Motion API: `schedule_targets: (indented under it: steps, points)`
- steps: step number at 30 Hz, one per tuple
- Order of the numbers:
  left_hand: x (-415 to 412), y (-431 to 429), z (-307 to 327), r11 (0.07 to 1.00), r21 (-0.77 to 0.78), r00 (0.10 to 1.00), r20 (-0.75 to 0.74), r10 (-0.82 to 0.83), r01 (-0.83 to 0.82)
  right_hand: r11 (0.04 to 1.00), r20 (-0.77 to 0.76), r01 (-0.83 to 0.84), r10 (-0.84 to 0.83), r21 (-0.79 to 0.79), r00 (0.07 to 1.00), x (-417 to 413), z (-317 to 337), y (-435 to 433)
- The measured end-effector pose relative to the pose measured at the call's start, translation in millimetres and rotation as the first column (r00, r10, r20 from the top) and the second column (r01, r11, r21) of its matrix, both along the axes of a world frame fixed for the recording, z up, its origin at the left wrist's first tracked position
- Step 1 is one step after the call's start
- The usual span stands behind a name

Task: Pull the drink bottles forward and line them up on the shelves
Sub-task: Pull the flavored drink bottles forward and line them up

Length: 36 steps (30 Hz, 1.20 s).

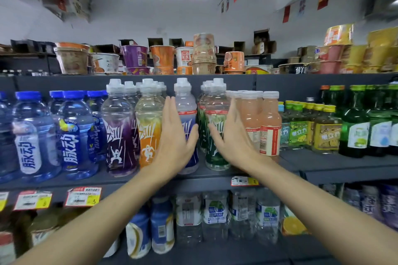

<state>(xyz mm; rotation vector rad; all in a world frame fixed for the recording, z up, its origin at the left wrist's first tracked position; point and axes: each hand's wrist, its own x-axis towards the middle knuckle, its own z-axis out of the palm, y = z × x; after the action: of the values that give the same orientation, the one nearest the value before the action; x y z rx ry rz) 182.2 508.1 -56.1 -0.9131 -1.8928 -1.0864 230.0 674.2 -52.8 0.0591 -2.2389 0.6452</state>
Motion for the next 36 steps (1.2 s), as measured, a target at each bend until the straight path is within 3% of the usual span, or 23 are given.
schedule_targets:
  steps: [5,13,17,23,36]
  points:
    - [11.6,-18.3,-38.4,0.993,-0.108,0.998,0.056,-0.042,0.047,0.996,0.201,-0.049,0.033,0.075,0.979,22.9,-44.9,6.7]
    - [17.0,-26.6,-59.0,0.993,-0.116,0.986,0.164,-0.017,0.037,0.998,0.130,-0.044,0.039,0.038,0.991,25.7,-56.7,7.5]
    - [7.8,-31.2,-56.5,0.980,-0.200,0.981,0.191,0.016,0.023,0.995,0.140,-0.034,0.021,0.089,0.990,24.9,-55.6,14.9]
    - [-4.0,-33.3,-57.2,0.961,-0.276,0.980,0.183,0.076,-0.023,0.977,0.187,0.029,-0.070,0.212,0.980,24.7,-48.3,23.0]
    - [-17.6,-34.1,-65.8,0.948,-0.316,0.987,0.136,0.083,-0.037,0.983,0.189,0.001,-0.036,0.182,0.981,26.4,-50.2,24.5]
